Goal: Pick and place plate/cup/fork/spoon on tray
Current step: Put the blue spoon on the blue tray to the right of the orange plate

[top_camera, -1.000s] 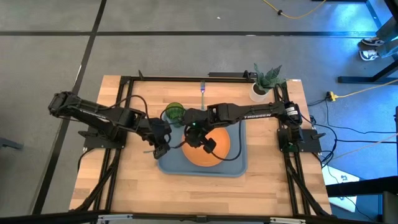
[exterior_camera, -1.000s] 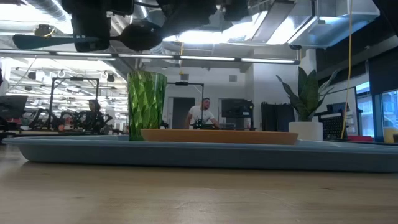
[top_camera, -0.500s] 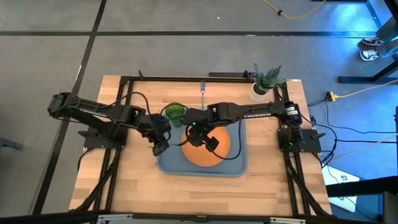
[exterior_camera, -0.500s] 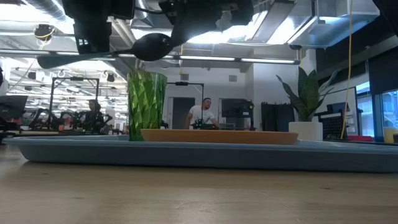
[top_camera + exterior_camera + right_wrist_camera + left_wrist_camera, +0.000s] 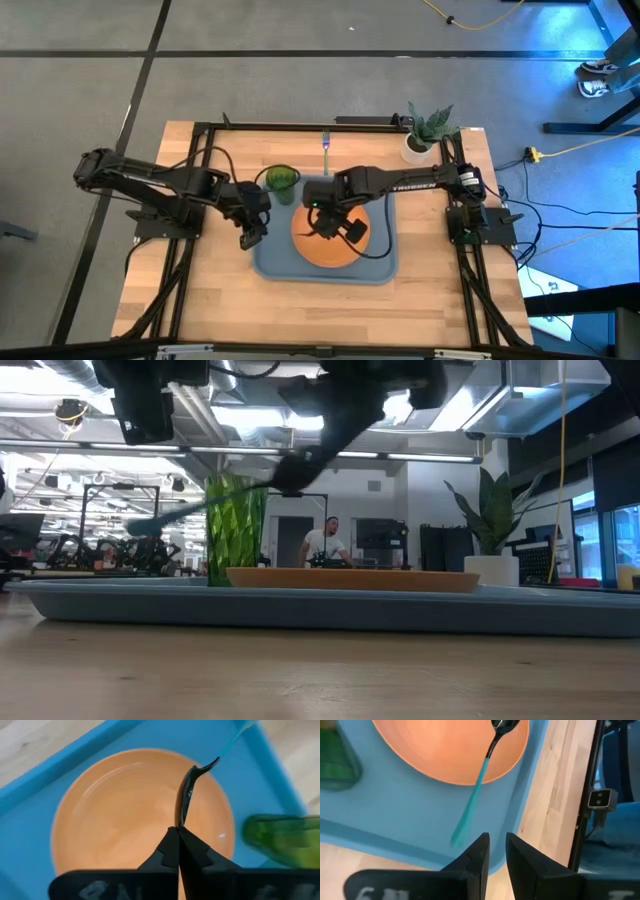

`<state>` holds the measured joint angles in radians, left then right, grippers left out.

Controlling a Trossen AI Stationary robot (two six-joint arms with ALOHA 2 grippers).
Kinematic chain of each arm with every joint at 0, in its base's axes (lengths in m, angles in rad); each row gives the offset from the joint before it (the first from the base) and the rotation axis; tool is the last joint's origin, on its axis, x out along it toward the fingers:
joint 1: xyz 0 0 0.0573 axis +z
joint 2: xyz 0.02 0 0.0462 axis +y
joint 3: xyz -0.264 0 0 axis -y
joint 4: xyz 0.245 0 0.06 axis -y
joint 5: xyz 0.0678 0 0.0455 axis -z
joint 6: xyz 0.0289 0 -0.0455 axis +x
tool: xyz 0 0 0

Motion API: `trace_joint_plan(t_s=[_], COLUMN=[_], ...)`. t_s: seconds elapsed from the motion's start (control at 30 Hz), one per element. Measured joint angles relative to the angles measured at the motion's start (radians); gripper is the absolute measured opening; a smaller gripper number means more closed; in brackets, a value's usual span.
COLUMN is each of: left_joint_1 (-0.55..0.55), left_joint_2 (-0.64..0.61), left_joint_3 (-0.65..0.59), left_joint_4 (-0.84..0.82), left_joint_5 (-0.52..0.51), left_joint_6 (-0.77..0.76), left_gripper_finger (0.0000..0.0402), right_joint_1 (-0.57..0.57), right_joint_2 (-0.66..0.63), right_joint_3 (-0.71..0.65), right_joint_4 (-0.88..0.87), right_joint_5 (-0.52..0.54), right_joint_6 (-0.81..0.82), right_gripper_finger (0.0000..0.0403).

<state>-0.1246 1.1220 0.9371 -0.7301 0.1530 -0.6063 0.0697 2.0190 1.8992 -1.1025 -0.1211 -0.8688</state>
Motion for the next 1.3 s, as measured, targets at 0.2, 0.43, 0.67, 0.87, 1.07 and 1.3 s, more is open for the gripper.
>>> trace_joint_plan(t_s=[0.2,0.43,0.67,0.87,1.07,1.3], left_joint_1=[0.000,0.000,0.000,0.000,0.000,0.000], left_joint_2=[-0.074,-0.137,-0.150,-0.150,-0.150,-0.149], left_joint_3=[0.000,0.000,0.000,0.000,0.000,0.000], left_joint_4=[0.005,0.006,0.006,0.009,0.011,0.041], left_joint_5=[-0.065,-0.128,-0.148,-0.151,-0.181,-0.194], left_joint_6=[-0.012,-0.019,-0.019,-0.020,-0.026,-0.041], left_gripper_finger=[0.0055,0.0055,0.0055,0.0055,0.0055,0.0055], right_joint_1=[0.002,0.019,0.020,0.040,0.098,0.152], right_joint_2=[0.000,-0.015,-0.050,-0.095,-0.171,-0.267], right_joint_3=[0.000,0.000,0.000,0.000,0.000,0.001], right_joint_4=[-0.084,-0.097,-0.123,-0.241,-0.311,-0.341], right_joint_5=[-0.002,-0.007,-0.034,-0.056,-0.058,-0.203], right_joint_6=[0.082,0.124,0.127,0.131,0.132,0.172], right_gripper_finger=[0.0000,0.0000,0.0000,0.0000,0.0000,0.0000])
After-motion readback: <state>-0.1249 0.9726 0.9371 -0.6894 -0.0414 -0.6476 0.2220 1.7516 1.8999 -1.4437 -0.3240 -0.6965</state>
